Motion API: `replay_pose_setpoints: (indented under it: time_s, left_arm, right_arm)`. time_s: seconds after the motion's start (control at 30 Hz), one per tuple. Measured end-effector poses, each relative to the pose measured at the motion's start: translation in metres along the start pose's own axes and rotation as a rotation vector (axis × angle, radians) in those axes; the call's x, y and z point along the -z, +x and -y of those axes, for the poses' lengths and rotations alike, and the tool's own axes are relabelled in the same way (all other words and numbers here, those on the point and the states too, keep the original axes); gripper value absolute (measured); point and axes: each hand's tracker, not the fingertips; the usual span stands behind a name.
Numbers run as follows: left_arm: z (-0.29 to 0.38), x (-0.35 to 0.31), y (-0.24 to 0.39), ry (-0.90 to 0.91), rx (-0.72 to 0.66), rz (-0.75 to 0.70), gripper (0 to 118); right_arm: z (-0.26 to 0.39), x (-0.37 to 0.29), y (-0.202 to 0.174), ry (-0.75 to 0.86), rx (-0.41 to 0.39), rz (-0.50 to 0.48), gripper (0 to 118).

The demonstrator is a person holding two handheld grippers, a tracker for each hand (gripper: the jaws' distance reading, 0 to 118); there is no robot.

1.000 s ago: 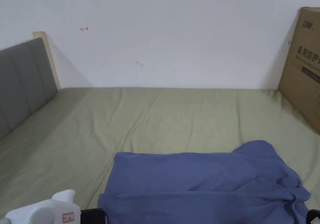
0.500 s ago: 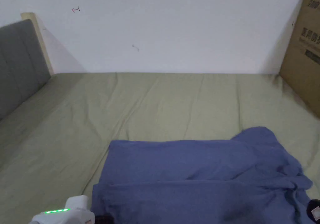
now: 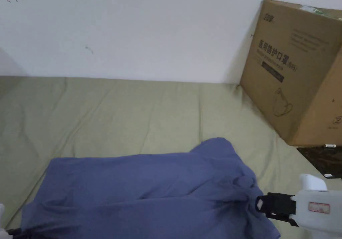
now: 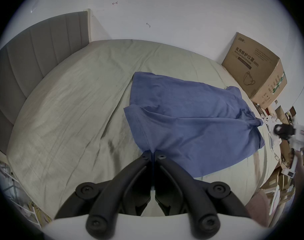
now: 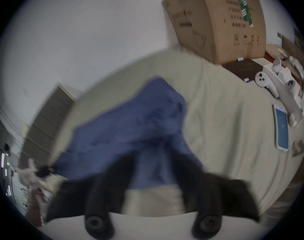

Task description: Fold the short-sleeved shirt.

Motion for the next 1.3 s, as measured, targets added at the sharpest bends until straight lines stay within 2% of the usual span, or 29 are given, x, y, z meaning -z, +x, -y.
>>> replay_pose_setpoints:
  time_s: [0.03, 0.07, 0.1, 0.13, 0.23, 0.3, 0.33, 0.37, 0.4, 0.43, 0.47, 0.53, 0.63, 0.73, 0.83, 0.93, 1.03, 1.1, 1.13, 1.17, 1.2, 1.23, 1.27, 1.3]
  left_arm:
    - [0.001, -0.003, 0.004, -0.004, -0.002, -0.001, 0]
    - [0.002, -0.003, 0.005, -0.007, -0.003, -0.006, 0]
    - [0.004, -0.002, 0.005, -0.013, -0.001, -0.010, 0]
    - [0.006, 0.000, 0.005, -0.025, -0.005, -0.008, 0]
    - [0.010, 0.005, 0.003, -0.057, 0.008, -0.028, 0]
    - [0.011, 0.010, -0.002, -0.073, 0.009, -0.031, 0]
    - [0.011, 0.011, -0.004, -0.081, 0.006, -0.034, 0]
    - [0.011, 0.012, -0.005, -0.089, 0.003, -0.034, 0]
    - [0.011, 0.013, -0.006, -0.094, -0.001, -0.032, 0]
    - [0.009, 0.013, -0.008, -0.096, -0.002, -0.032, 0]
    - [0.009, 0.014, -0.008, -0.101, -0.002, -0.032, 0]
    - [0.010, 0.013, -0.007, -0.112, 0.011, -0.038, 0]
    - [0.006, 0.002, -0.010, -0.110, 0.009, -0.027, 0]
    - [0.003, -0.022, -0.016, -0.096, 0.014, 0.008, 0]
    - [0.012, -0.044, -0.023, -0.154, 0.141, 0.013, 0]
    - [0.034, -0.055, -0.032, -0.251, 0.119, 0.094, 0]
    - [0.064, -0.045, -0.036, -0.348, 0.192, 0.079, 0]
    - [0.078, -0.031, -0.038, -0.385, 0.165, 0.084, 0]
    - [0.081, -0.026, -0.040, -0.397, 0.142, 0.089, 1]
    - [0.082, -0.024, -0.040, -0.395, 0.122, 0.083, 4]
    - [0.080, -0.027, -0.041, -0.383, 0.098, 0.081, 19]
    - [0.078, -0.029, -0.041, -0.380, 0.075, 0.090, 51]
    - [0.074, -0.031, -0.041, -0.385, 0.069, 0.065, 98]
    - [0.072, -0.033, -0.042, -0.396, 0.072, 0.052, 114]
  right_arm:
    - [-0.004, 0.019, 0.005, -0.099, -0.030, 0.007, 114]
    - [-0.007, 0.040, 0.015, -0.146, -0.013, -0.006, 118]
    - [-0.010, 0.050, 0.021, -0.089, 0.044, 0.016, 118]
    - [-0.011, 0.062, 0.025, -0.184, 0.004, 0.047, 118]
    - [-0.011, 0.091, 0.036, -0.267, 0.015, 0.123, 116]
    - [-0.013, 0.097, 0.042, -0.310, 0.036, 0.071, 89]
    - [-0.011, 0.097, 0.039, -0.322, 0.019, 0.070, 78]
    - [-0.011, 0.087, 0.033, -0.293, -0.076, 0.139, 48]
    - [-0.012, 0.078, 0.030, -0.266, -0.131, 0.116, 14]
    - [-0.013, 0.070, 0.027, -0.262, -0.165, 0.089, 6]
    - [-0.010, 0.063, 0.019, -0.271, -0.166, 0.036, 6]
    - [-0.008, 0.047, 0.012, -0.268, -0.149, 0.025, 6]
    - [-0.005, 0.020, 0.005, -0.233, -0.195, 0.028, 6]
    - [0.006, -0.017, 0.019, -0.230, -0.170, -0.006, 6]
    - [0.036, -0.051, 0.039, -0.253, -0.157, -0.006, 6]
    - [0.075, -0.072, 0.057, -0.309, -0.047, -0.060, 6]
    - [0.113, -0.067, 0.056, -0.341, -0.066, -0.036, 6]
    - [0.130, -0.053, 0.056, -0.348, -0.033, -0.006, 6]
    - [0.133, -0.046, 0.055, -0.340, -0.001, 0.008, 7]
    - [0.135, -0.043, 0.053, -0.329, 0.025, 0.015, 20]
    - [0.135, -0.044, 0.050, -0.318, 0.050, 0.031, 49]
    - [0.135, -0.045, 0.046, -0.322, 0.059, 0.047, 87]
    - [0.132, -0.047, 0.044, -0.335, 0.053, 0.046, 109]
    - [0.131, -0.054, 0.040, -0.335, 0.049, 0.039, 110]
